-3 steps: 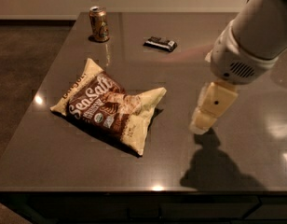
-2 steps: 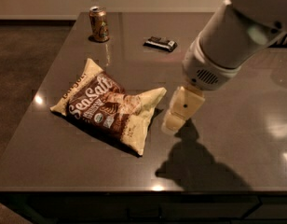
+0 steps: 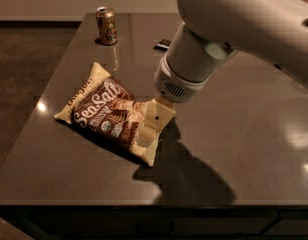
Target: Pick brown chip bag
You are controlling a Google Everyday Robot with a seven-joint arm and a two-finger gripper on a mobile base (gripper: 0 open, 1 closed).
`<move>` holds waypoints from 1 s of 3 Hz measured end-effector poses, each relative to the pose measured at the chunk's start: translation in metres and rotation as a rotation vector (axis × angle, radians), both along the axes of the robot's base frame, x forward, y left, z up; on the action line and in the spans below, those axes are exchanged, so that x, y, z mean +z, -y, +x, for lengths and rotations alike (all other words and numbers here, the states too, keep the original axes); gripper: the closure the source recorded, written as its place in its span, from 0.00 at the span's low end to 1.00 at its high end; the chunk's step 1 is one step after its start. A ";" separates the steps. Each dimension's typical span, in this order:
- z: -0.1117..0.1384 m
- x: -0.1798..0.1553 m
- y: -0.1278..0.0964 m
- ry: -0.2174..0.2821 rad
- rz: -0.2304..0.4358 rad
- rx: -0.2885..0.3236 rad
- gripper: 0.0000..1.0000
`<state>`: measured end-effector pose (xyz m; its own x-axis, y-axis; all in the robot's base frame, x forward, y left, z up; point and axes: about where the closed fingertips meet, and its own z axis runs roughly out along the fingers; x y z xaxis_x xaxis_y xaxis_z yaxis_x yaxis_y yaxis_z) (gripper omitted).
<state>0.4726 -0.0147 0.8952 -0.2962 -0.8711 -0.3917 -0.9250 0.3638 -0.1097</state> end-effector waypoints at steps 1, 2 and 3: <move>0.001 -0.015 -0.026 -0.029 -0.034 0.034 0.00; 0.003 -0.029 -0.042 -0.053 -0.093 0.065 0.00; 0.003 -0.040 -0.045 -0.064 -0.162 0.099 0.00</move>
Offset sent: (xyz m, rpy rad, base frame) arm 0.0074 0.0595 -0.0513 -0.1752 0.0902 0.1053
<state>0.4761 0.0302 0.8555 -0.2254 -0.9475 -0.2269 -0.9624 0.2528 -0.0997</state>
